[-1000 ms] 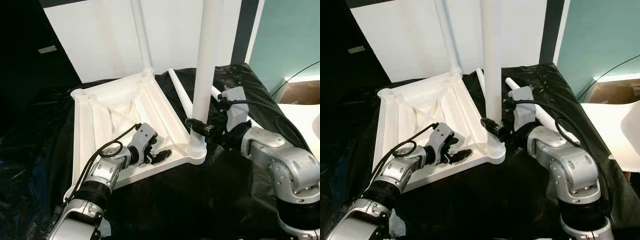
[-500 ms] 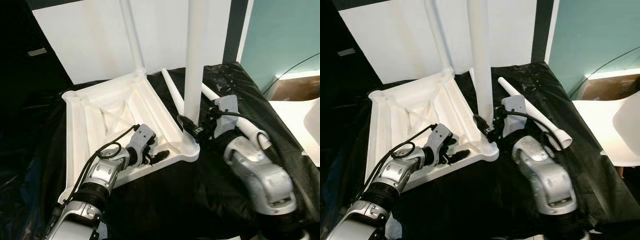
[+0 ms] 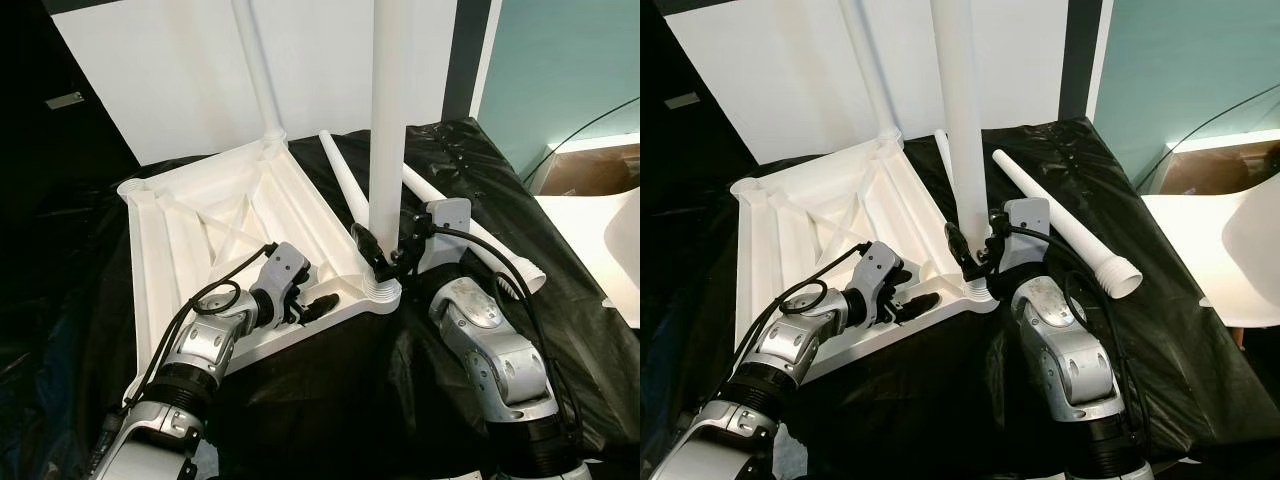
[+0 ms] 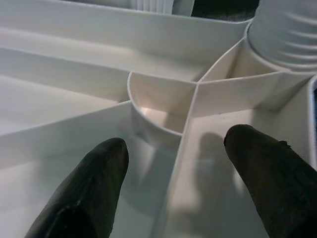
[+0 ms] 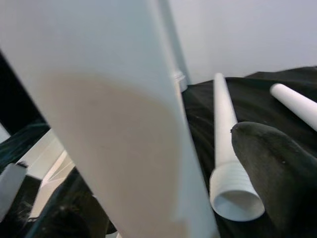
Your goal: Building children table
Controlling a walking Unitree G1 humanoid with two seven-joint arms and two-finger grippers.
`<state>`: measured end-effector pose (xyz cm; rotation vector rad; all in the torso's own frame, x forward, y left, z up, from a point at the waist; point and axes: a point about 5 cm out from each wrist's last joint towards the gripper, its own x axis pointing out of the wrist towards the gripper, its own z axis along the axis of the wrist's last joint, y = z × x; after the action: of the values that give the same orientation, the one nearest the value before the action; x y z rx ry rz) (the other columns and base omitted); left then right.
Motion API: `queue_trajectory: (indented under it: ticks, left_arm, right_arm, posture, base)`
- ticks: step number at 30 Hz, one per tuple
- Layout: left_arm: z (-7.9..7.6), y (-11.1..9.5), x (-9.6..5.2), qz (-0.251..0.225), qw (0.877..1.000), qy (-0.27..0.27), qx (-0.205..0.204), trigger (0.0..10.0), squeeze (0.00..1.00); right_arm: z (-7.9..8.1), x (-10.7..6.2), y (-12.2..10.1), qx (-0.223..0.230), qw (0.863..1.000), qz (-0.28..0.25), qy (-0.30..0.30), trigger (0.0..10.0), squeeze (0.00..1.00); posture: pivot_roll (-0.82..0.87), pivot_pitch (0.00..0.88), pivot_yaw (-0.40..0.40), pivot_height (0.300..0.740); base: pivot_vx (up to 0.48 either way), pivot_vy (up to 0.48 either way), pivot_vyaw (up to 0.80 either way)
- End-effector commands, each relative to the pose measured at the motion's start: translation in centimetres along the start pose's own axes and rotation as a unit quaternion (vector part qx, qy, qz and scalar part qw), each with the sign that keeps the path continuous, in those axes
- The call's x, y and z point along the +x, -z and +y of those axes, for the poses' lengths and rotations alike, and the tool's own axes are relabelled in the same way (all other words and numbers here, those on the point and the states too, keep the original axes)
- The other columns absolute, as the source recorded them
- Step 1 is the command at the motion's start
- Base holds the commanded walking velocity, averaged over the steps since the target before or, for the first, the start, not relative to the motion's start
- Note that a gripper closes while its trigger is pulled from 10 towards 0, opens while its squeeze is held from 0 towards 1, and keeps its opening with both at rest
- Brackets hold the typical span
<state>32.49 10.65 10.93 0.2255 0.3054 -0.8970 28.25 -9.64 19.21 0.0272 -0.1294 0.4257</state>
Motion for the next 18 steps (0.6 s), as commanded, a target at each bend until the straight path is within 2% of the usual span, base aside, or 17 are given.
queue_trajectory:
  ticks: [1,5,7,9,10,11,12,14,16,18]
  left_arm:
    - [-0.1,1.2,-0.4,0.019,1.0,0.003,-0.008,10.0,0.0]
    - [-0.3,0.4,-0.3,-0.01,1.0,0.016,-0.003,10.0,0.0]
    - [-0.3,0.4,-0.3,-0.01,1.0,0.016,-0.003,10.0,0.0]
    - [-1.8,-1.0,-1.0,-0.066,0.993,0.094,0.009,10.0,0.0]
    - [-1.8,-1.0,-1.0,-0.066,0.993,0.094,0.009,10.0,0.0]
    - [-2.5,-1.6,-1.6,-0.09,0.986,0.138,0.012,10.0,0.0]
    - [-2.5,-1.6,-1.6,-0.09,0.986,0.138,0.012,10.0,0.0]
    - [-3.5,-2.4,-2.7,-0.123,0.972,0.199,0.003,10.0,0.0]
    - [-3.7,-2.6,-3.0,-0.132,0.968,0.213,-0.002,10.0,0.0]
    - [-4.2,-3.3,-3.7,-0.154,0.956,0.248,-0.017,10.0,0.0]
  right_arm:
    - [0.6,0.2,-0.1,-0.021,0.999,-0.004,-0.032,10.0,0.0]
    - [0.4,0.0,-0.2,-0.029,0.998,-0.005,-0.051,10.0,0.0]
    - [0.4,0.0,-0.2,-0.029,0.998,-0.005,-0.051,10.0,0.0]
    - [-0.3,-0.9,0.3,-0.022,0.996,0.017,-0.09,10.0,0.0]
    - [-0.3,-0.9,0.3,-0.022,0.996,0.017,-0.09,10.0,0.0]
    - [-0.8,-1.4,0.5,-0.02,0.994,0.029,-0.104,10.0,0.0]
    - [-0.8,-1.4,0.5,-0.02,0.994,0.029,-0.104,10.0,0.0]
    - [-2.0,-2.1,0.9,-0.024,0.993,0.043,-0.106,10.0,0.0]
    - [-2.4,-2.2,1.0,-0.026,0.993,0.047,-0.101,10.0,0.0]
    - [-2.9,-2.3,1.2,-0.033,0.994,0.05,-0.096,10.0,0.0]
  posture:
    - [-0.15,0.0,0.122,0.74]
    - [-0.16,0.0,0.12,0.74]
    - [-0.16,0.0,0.12,0.74]
    - [-0.16,0.0,0.12,0.74]
    - [-0.16,0.0,0.12,0.74]
    - [-0.17,0.0,0.12,0.74]
    - [-0.17,0.0,0.12,0.74]
    - [-0.17,0.0,0.124,0.74]
    - [-0.17,0.0,0.124,0.74]
    - [-0.17,0.0,0.126,0.74]
  base:
    - [0.0,0.0,0.0]
    - [0.0,0.0,0.0]
    - [0.0,0.0,0.0]
    - [0.0,0.0,0.0]
    - [0.0,0.0,0.0]
    - [0.0,0.0,0.0]
    - [0.0,0.0,0.0]
    - [0.0,0.0,0.0]
    - [0.0,0.0,0.0]
    - [0.0,0.0,0.0]
